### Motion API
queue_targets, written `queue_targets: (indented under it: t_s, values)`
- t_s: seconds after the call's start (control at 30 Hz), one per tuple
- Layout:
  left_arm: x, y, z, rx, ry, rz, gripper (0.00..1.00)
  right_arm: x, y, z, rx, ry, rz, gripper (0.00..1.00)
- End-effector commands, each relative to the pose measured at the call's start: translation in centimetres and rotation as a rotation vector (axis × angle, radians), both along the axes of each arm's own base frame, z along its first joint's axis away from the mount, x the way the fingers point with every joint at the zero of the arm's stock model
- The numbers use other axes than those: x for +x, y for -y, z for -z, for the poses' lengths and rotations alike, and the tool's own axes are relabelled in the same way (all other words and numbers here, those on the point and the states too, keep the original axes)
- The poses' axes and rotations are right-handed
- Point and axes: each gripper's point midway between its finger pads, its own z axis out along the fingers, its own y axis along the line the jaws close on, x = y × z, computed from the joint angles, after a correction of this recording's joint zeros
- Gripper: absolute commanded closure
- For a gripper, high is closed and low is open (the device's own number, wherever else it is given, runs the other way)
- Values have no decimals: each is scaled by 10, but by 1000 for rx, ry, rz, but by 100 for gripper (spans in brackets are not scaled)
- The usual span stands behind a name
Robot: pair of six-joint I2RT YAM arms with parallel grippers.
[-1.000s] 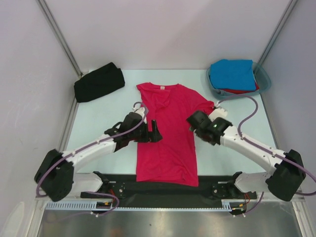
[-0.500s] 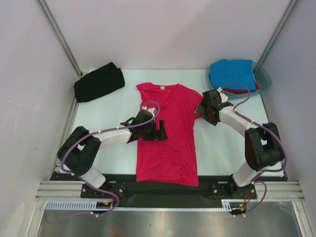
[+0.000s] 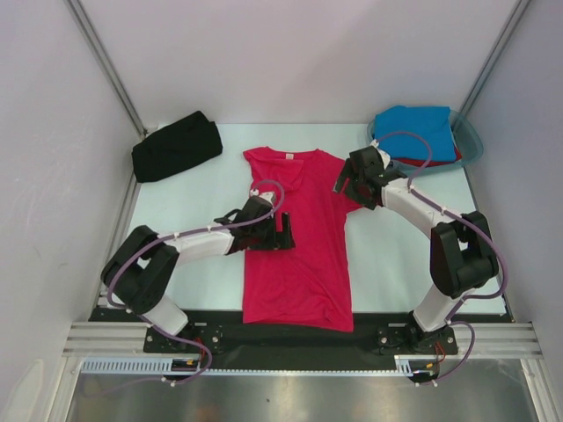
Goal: Fold and stack the t-shirts
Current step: Fold the tshirt
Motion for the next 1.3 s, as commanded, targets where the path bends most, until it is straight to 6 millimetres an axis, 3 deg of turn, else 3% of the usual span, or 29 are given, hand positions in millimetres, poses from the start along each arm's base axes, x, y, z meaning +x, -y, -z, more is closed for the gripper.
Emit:
queue_targets:
  t_s: [0.0, 0.13, 0.3, 0.4, 0.47, 0.57, 0.63, 0.8, 0.9, 0.93, 0.97, 1.07, 1.13, 1.2, 1.27]
  values:
    - [-72, -90, 66, 344, -256, -69, 3, -6, -1, -20, -31, 27, -23, 15]
    - [-102, -114, 82, 393, -313, -69, 3, -9, 1, -18, -51, 16, -23, 15]
    - [-122, -120, 87, 381, -356, -57, 3, -12, 4, -17, -70, 4, -22, 15]
    - [-115, -111, 70, 342, -275, -32, 4, -14, 5, -21, -81, 16, -24, 14]
    - [-106, -92, 43, 272, -196, -4, 4, -14, 5, -23, -83, 19, -24, 14]
    - [-113, -79, 14, 214, -152, 12, 4, -15, 6, -26, -91, 19, -30, 14]
    - [-125, -76, 5, 202, -156, 26, 4, -17, 4, -29, -91, 27, -39, 14]
    - [-131, -73, -16, 170, -84, 28, 4, -31, -20, -32, -48, 30, -133, 20]
    - [-126, -78, -26, 182, -50, 7, 3, -56, -50, -33, -21, 39, -258, 19]
    - [-116, -80, -37, 193, -3, -25, 3, -64, -60, -34, -1, 43, -298, 19]
    - [-115, -84, -42, 203, 8, -42, 3, -79, -80, -39, 58, 37, -363, 19]
    - [-109, -77, -66, 119, 73, -47, 2, -105, -98, -26, 62, -8, -427, 19]
    - [-108, -84, -70, 132, 87, -81, 2, -110, -103, -19, 30, -8, -460, 19]
    - [-103, -82, -73, 118, 112, -90, 1, -100, -105, -5, -21, -4, -477, 19]
    - [-93, -81, -78, 129, 153, -98, 0, -82, -108, -4, -68, 15, -471, 19]
